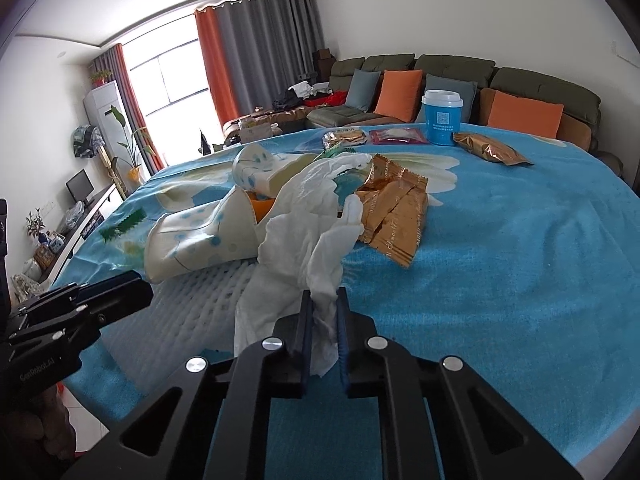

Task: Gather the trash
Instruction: 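Close the right gripper on the white tissue while the left gripper approaches the clear wrapper, then grasp the clear green-trimmed plastic wrapper with the left gripper and lift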

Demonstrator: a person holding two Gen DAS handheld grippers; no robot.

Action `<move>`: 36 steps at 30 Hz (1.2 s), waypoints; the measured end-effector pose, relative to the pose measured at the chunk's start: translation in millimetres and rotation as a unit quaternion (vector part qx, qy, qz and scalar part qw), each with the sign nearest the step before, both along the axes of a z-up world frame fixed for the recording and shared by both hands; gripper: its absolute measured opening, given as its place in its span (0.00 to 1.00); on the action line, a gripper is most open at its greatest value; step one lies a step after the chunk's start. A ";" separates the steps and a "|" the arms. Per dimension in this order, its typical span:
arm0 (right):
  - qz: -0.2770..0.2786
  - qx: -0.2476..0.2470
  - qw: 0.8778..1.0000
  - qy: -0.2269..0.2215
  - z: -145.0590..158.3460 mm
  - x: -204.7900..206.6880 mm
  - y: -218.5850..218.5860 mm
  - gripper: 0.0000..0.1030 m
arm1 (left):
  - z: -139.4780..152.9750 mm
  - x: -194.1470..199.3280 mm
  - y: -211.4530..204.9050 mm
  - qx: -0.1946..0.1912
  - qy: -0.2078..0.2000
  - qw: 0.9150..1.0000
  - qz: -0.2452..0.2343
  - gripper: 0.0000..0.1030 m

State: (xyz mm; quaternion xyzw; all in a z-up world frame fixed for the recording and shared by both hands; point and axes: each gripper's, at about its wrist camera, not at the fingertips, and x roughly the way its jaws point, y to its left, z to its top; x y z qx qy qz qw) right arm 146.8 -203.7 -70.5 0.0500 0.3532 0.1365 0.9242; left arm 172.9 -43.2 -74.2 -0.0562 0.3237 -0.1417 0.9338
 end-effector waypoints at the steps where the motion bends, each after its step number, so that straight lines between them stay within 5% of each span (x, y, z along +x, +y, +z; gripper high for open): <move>1: 0.000 -0.002 1.000 -0.001 1.0 -1.6 0.6 0.09 | 0.9 -0.9 0.5 0.000 -0.004 1.000 0.001 0.25; 9: 0.000 -0.012 1.000 -0.002 3.2 -6.5 2.7 0.09 | 2.7 -10.3 14.2 -0.015 -0.003 1.000 0.014 0.36; 13: 0.003 -0.013 1.000 -0.004 5.1 -9.5 6.5 0.08 | 13.4 -24.5 17.4 0.011 -0.036 0.999 0.028 0.37; 19: 0.002 -0.015 1.000 -0.002 6.5 -10.4 7.7 0.07 | 23.5 -33.7 43.6 0.042 -0.069 0.992 0.093 0.50; 25: 0.000 -0.015 1.000 -0.008 10.6 -11.5 6.4 0.07 | 18.1 -21.7 67.2 0.037 -0.044 0.992 0.116 0.54; 32: -0.002 -0.015 1.000 -0.006 9.6 -11.1 5.0 0.07 | 9.9 2.7 70.9 0.016 -0.015 0.994 0.103 0.73; 36: -0.007 -0.015 1.000 0.000 7.4 -10.9 3.8 0.07 | 1.0 15.7 68.5 0.002 0.010 0.995 0.095 0.72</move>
